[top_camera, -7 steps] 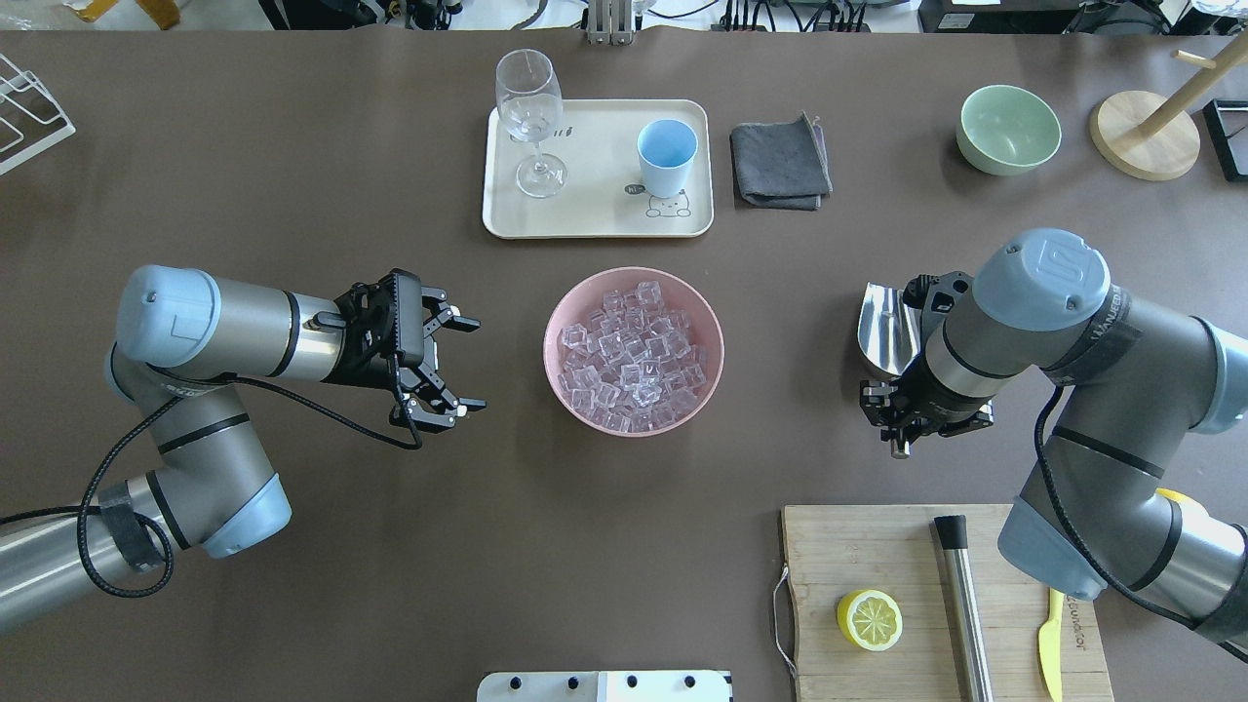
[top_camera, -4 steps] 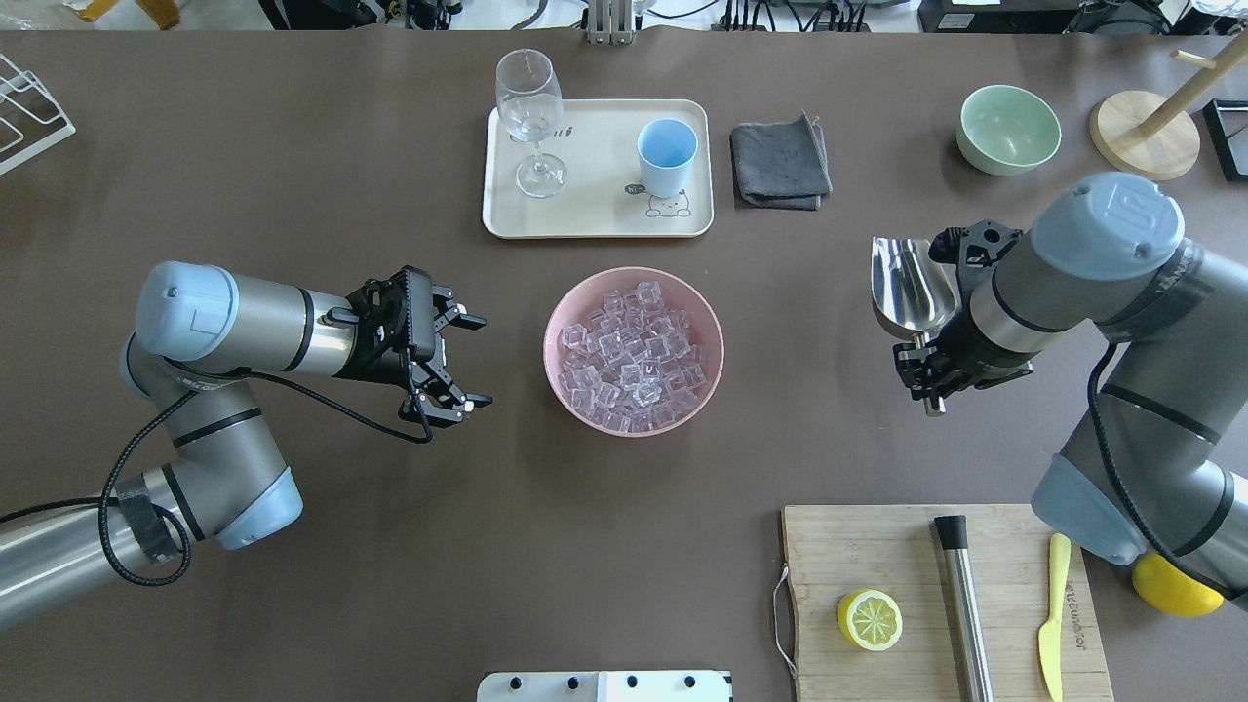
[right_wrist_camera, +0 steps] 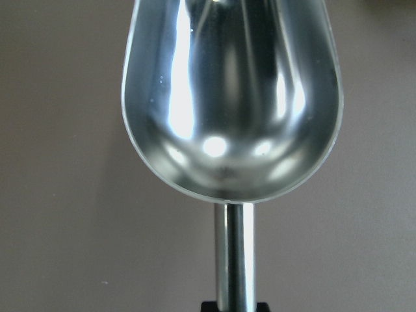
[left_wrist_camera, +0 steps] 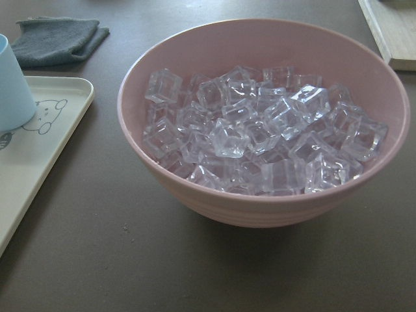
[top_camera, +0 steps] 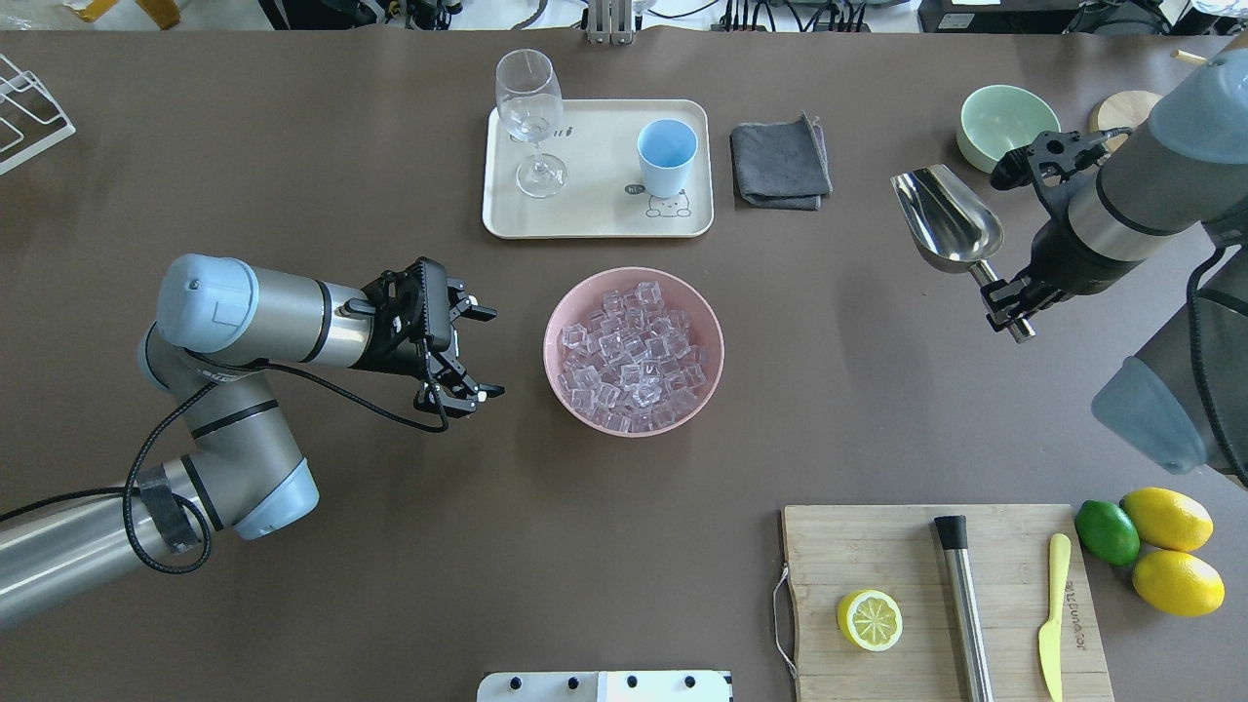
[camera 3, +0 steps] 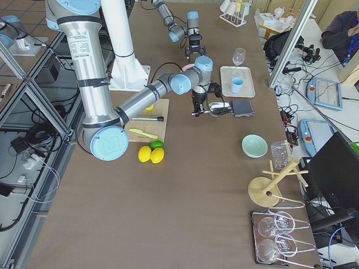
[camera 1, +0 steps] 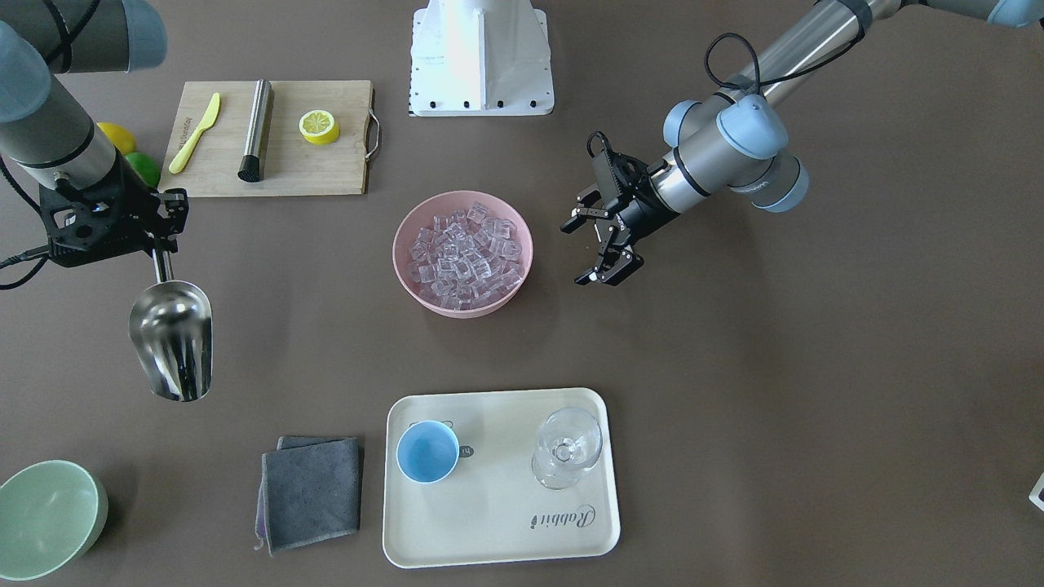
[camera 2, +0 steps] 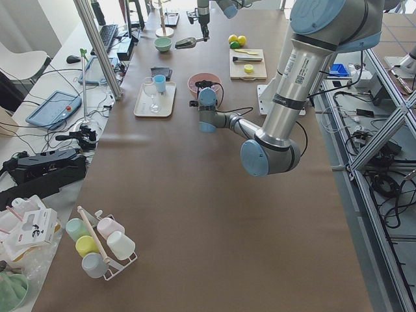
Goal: Put ice in cup with scoop
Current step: 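Lift the scoop with the right gripper and carry it toward the pink bowl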
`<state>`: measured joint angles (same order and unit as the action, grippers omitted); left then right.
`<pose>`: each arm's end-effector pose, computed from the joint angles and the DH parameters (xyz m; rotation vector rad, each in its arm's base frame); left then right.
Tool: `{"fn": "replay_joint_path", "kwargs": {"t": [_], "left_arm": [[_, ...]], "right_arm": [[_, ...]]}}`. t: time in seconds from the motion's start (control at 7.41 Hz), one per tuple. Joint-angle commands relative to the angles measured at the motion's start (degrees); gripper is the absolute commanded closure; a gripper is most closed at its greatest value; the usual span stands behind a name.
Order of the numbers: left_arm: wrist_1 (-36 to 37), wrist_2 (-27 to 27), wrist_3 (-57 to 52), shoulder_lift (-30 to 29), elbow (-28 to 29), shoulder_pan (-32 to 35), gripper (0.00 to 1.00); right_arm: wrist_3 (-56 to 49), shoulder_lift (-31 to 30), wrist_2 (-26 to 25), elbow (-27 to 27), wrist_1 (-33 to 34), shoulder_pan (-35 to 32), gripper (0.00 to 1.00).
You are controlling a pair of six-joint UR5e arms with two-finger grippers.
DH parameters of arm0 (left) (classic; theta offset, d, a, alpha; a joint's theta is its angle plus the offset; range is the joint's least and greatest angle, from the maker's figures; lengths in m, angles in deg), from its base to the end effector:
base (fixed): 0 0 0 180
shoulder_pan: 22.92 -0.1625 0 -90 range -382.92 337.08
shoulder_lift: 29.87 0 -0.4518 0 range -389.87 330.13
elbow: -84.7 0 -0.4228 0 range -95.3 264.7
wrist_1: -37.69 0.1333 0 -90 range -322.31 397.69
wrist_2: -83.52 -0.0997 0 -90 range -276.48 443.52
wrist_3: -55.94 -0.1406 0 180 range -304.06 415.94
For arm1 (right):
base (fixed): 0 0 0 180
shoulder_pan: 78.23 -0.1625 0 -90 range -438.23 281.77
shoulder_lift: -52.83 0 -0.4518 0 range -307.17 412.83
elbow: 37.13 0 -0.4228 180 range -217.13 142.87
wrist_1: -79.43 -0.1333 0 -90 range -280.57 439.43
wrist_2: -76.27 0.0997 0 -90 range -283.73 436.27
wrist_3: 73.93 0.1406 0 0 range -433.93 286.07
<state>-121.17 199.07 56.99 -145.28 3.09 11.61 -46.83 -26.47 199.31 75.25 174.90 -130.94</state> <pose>0.5617 -0.4747 0.3565 1.1956 1.0748 1.0825 -0.3070 -0.4966 0.4339 0.0955 -0.7304 -0.3087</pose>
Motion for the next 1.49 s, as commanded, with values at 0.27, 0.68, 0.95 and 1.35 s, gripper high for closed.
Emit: {"fn": "replay_joint_path", "kwargs": {"t": [0.27, 0.68, 0.95, 1.35], "left_arm": [[0.0, -1.5, 0.2, -2.0, 2.2, -0.2, 0.01], [-0.4, -2.8, 0.6, -2.5, 2.9, -0.4, 0.01], [-3.1, -3.7, 2.5, -2.0, 4.2, -0.5, 0.01], [-6.2, -6.6, 2.6, -2.1, 5.7, -2.5, 0.01]], "right_arm": [[-20.7, -0.1, 8.3, 2.9, 6.0, -1.5, 1.00], [-33.1, 0.4, 4.2, 6.7, 16.4, -2.9, 1.00], [-33.5, 0.6, 2.8, 8.8, 20.6, -4.4, 1.00], [-34.8, 14.2, -5.5, 11.6, 38.6, -0.4, 1.00]]}}
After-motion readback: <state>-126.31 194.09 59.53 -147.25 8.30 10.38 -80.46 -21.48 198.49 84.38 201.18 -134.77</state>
